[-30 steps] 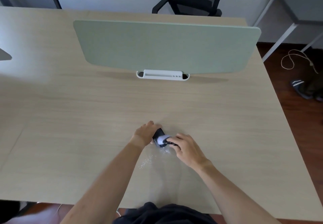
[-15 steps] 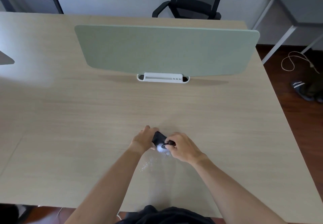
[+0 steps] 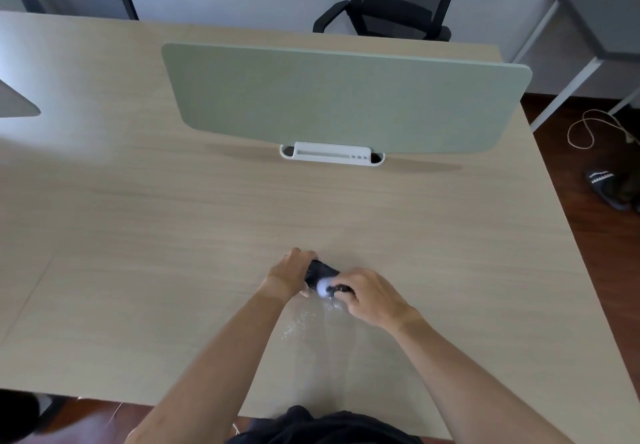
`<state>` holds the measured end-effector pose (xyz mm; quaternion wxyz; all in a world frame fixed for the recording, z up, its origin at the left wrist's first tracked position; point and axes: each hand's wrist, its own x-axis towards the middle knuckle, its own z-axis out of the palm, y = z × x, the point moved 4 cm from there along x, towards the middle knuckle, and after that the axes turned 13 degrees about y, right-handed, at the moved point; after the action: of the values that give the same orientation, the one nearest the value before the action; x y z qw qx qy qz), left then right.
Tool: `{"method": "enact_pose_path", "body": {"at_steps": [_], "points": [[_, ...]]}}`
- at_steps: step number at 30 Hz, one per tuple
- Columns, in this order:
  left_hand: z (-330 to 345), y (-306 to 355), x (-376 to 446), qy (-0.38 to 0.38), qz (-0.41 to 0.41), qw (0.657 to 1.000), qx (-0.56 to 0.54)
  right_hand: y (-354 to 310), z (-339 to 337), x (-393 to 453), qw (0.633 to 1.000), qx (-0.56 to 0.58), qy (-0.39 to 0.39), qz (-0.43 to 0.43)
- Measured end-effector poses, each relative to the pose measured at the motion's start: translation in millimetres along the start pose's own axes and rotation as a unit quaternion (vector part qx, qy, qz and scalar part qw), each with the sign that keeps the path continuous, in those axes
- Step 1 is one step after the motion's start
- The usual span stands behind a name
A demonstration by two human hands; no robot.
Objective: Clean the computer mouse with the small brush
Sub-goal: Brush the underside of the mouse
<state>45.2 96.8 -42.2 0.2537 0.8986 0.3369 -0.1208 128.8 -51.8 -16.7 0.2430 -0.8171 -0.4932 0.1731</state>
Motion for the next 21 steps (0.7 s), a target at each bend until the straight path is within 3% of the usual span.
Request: {"method": "enact_pose_path", "body": {"at_steps": [2, 6, 10, 14, 18, 21], "points": [[0.5, -0.3, -0.5, 0.000, -0.003, 1.000, 0.005, -0.4, 0.6, -1.3, 0.999, 0.003, -0.038, 0.014], [2.9, -2.4, -1.5, 0.012, -0.010, 1.000, -0.002, -0.6, -7.2, 0.0, 0.996, 0.049, 0.071, 0.037], [3.3, -2.2, -2.0, 0.020, -0.019, 1.000, -0.011, -6.3, 3.0, -3.4, 0.999, -0.019, 0.031, 0.007], [1.1, 1.3, -3.3, 0.028, -0.032, 0.999, 0.006, 1.6, -1.9, -6.6, 0.992, -0.086, 0.084, 0.030], [-0.2, 4.3, -2.9, 0.039, -0.027, 0.999, 0.022, -9.6, 3.1, -8.9, 0.999, -0.048, -0.008, -0.008], [-0.7, 3.5, -3.2, 0.033, -0.031, 0.999, 0.022, -1.9, 1.0, -5.9, 0.992, -0.117, 0.044, 0.007]]}}
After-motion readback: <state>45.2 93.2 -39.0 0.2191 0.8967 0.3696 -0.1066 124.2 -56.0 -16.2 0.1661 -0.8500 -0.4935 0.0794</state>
